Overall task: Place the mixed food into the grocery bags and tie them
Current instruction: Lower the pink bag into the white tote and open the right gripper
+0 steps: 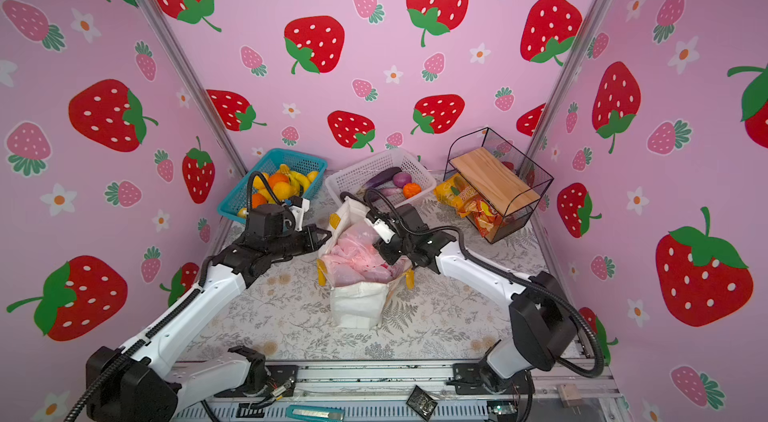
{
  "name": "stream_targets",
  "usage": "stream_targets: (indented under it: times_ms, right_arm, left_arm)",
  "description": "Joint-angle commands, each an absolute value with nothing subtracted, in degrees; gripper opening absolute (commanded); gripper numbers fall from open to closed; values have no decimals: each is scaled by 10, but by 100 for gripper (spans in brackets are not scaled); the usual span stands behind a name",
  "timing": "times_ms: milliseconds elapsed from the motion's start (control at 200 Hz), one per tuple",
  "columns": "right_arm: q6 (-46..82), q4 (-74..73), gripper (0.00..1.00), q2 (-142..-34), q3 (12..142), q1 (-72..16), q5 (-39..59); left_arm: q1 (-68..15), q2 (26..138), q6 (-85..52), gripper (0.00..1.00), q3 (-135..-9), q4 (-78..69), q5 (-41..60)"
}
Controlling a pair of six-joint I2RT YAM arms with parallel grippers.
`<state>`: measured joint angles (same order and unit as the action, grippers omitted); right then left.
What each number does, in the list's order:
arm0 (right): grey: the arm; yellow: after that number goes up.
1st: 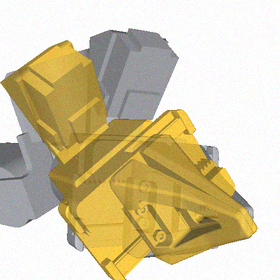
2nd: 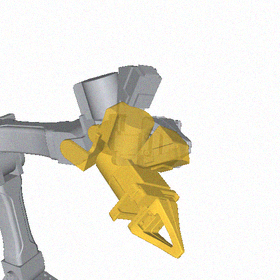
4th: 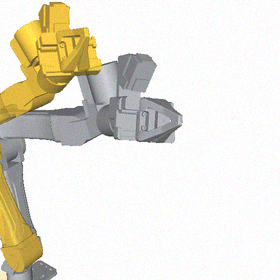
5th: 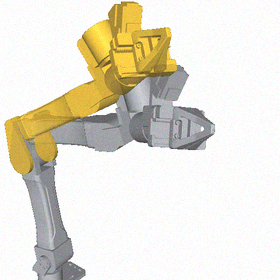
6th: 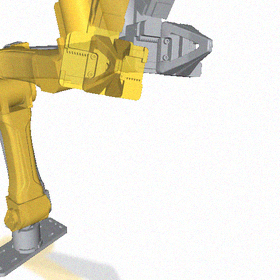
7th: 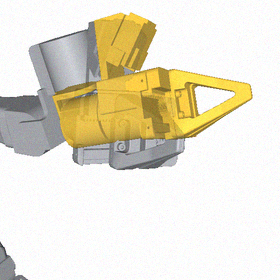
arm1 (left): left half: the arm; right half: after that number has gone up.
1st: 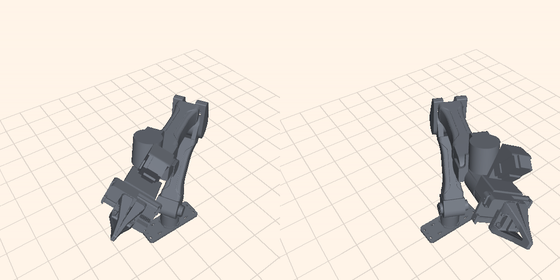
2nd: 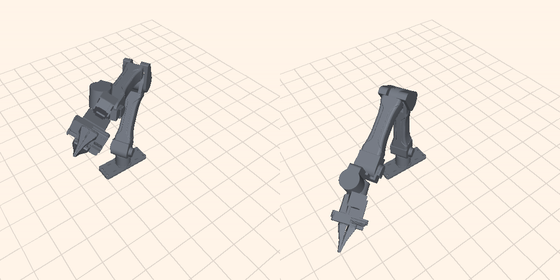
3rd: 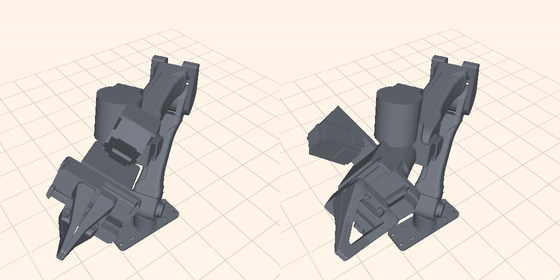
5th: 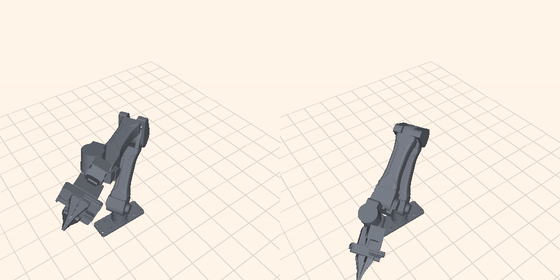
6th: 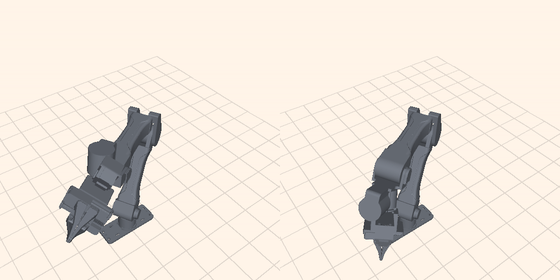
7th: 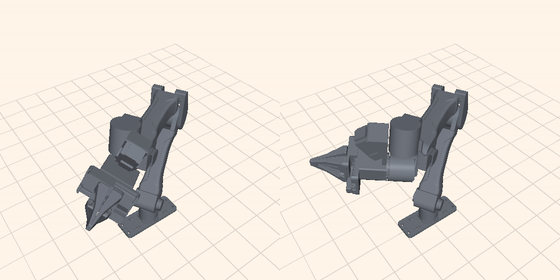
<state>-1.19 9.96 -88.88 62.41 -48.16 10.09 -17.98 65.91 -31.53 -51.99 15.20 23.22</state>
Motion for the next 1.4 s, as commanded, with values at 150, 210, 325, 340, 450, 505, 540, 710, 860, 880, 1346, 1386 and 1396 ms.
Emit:
stream_targets:
  times_ms: [150,210,325,340,450,505,540,710,860,880,1346,1386,1396]
  right_arm:
    - [3,95,22,-1007,685,-532,134]
    - [-1,104,27,-1008,691,-532,129]
    - [-11,109,41,-958,688,-527,93]
    - [-11,110,43,-951,688,-526,91]
    - [-16,129,51,-893,681,-513,73]
    - [-20,144,55,-866,677,-511,60]
    - [-23,154,56,-850,673,-509,54]
    - [-31,214,52,-805,648,-507,29]
    - [-36,258,32,-831,646,-508,49]
    - [-37,260,30,-837,645,-509,53]
    - [-50,194,24,-996,715,-535,100]
    - [-51,192,28,-980,711,-535,84]
    - [-51,192,30,-975,709,-535,81]
  left_arm:
    - [-180,669,-324,0,-502,122,258]
    - [-181,669,-324,0,-500,123,257]
    - [-180,663,-323,0,-497,121,247]
    - [-180,662,-323,0,-496,121,247]
    - [-180,661,-320,0,-497,122,241]
    - [-180,659,-317,0,-498,126,238]
    - [-180,658,-315,0,-498,129,236]
    - [-180,649,-311,0,-496,134,228]
    - [-180,648,-311,0,-496,134,228]
    - [-180,648,-312,0,-496,134,228]
    - [-180,645,-321,0,-475,132,236]
    - [-180,644,-320,0,-474,132,236]
    - [-180,643,-320,0,-473,132,235]
